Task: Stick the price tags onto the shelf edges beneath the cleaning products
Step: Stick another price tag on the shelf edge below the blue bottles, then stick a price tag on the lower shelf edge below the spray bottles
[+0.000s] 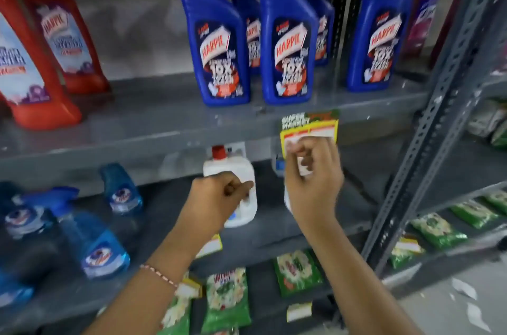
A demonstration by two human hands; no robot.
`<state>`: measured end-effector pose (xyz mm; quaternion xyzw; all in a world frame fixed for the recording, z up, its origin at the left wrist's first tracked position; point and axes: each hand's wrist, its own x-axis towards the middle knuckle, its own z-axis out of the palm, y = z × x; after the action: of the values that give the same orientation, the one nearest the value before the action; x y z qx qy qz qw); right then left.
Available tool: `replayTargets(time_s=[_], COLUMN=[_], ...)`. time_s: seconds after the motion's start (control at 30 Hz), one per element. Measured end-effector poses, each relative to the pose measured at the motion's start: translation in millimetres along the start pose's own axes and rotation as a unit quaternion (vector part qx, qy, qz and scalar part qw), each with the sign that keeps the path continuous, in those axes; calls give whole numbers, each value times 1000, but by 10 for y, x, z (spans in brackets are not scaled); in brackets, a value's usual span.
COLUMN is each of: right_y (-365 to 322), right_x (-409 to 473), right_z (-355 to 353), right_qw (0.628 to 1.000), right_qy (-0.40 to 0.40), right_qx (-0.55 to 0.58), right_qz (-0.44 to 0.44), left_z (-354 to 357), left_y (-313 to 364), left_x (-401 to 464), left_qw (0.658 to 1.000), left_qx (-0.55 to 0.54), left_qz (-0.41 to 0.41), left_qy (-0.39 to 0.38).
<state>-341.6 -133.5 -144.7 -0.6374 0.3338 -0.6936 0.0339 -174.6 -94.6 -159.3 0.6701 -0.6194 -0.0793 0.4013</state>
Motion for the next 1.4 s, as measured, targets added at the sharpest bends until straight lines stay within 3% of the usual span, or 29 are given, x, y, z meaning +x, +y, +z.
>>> replayTargets(time_s=[0.13, 0.27, 0.33, 0.43, 0.47, 0.63, 0.77, 0.87, 0.93, 1.07, 1.2, 1.4], right_y=[-46, 211, 306, 316, 298, 217, 24, -301, -515, -968, -1271, -1376], right_x=[-684, -1483, -1855, -2331, -2449, -2764, -2896, -3029, -3113, -3296, -3479, -3651], right_z=[377, 824, 1033, 1243, 1279, 1275, 1266, 1469, 1722, 2253, 2624, 2878], right_qw=[978, 898, 846, 783, 786, 864, 859, 836, 834, 837, 846, 853], right_qy=[-204, -409, -497, -584, -580, -460, -474, -485, -488, -521, -512, -512], right_qx=[36, 23, -9, -77, -91, -83, -64, 19, 34, 48, 16, -50], right_qz=[21, 159, 194, 199, 196, 187, 184, 258, 255, 158, 150, 89], left_z=[20, -54, -14, 80, 82, 58, -86, -313, -507, -898, -1180, -1349], left_y=[-984, -1733, -1965, -2164, -2170, -2215, -2406, -2658, -2832, -3202, -3542, -3848], left_x=[-327, -758, -890, -951, -960, -1172, -1543, -1795, -1917, -2038, -2028, -2038], left_qw=[985, 949, 945, 959, 962, 983, 977, 955, 945, 945, 941, 960], left_qx=[71, 71, 51, 109, 114, 48, -12, -48, -55, -37, 22, 58], left_qz=[-113, -204, -233, -189, -180, -141, -210, -292, -320, -321, -328, -265], left_qy=[-108, -228, -223, -182, -171, -111, -25, 31, 50, 51, 81, 66])
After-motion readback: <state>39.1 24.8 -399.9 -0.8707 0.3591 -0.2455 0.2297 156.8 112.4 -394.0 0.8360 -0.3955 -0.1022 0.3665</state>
